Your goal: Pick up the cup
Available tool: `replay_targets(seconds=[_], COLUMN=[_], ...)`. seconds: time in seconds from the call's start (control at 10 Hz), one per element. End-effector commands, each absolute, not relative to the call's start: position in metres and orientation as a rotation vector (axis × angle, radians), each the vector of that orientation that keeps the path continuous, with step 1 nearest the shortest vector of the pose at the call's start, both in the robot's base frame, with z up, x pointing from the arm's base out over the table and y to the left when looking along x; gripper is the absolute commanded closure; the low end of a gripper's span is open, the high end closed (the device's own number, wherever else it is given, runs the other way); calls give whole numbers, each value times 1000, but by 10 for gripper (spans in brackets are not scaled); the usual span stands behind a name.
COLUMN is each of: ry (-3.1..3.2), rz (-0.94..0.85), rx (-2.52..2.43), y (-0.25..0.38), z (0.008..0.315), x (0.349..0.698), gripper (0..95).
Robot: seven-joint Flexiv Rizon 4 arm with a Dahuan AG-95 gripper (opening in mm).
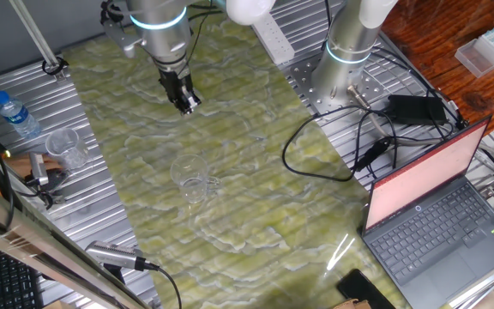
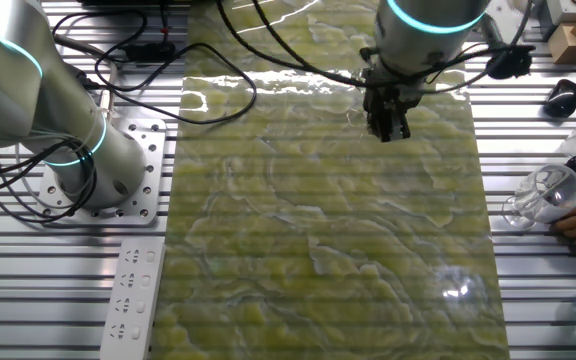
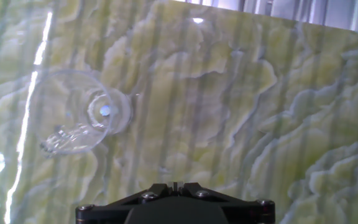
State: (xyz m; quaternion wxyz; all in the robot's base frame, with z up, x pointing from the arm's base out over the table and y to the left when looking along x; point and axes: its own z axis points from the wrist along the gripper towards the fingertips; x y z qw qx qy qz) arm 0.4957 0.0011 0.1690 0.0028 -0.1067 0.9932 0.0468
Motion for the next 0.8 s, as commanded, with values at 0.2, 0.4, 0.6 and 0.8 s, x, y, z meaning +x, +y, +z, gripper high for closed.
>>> replay_targets(seconds=[0.2,0.4,0.6,0.8], ry=[3128,3156,3145,3147], rz=[148,45,48,47], rx=[-385,-375,-381,-355], y=[11,26,29,35], z=[185,193,192,190], x=[501,510,512,516], gripper=[950,950,570,380])
